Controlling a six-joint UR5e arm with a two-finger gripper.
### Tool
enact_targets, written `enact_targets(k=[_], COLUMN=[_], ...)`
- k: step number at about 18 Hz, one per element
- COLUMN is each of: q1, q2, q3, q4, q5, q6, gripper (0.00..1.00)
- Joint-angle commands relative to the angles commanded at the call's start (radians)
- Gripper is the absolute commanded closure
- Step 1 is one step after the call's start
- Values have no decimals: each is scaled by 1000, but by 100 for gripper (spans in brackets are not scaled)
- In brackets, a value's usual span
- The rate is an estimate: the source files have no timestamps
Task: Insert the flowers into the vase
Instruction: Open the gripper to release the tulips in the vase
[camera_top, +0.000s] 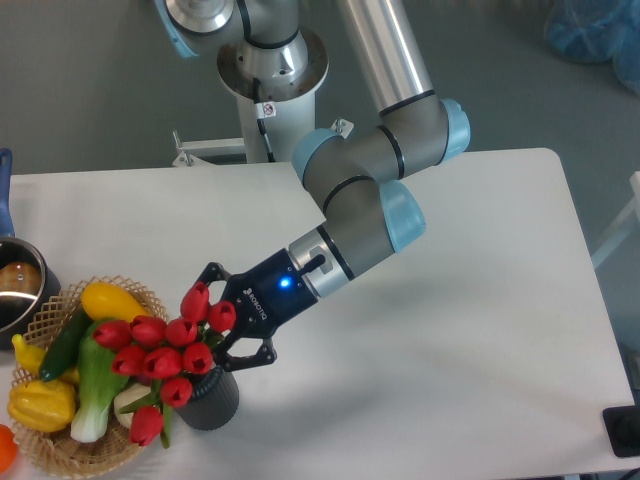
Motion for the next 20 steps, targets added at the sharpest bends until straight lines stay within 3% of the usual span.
enact_targets(k=[12,20], q1=[12,80], q2=[9,40], q3=[-12,-12], q4=[0,-2], q5=[74,107], q6=[6,11], gripper=[0,0])
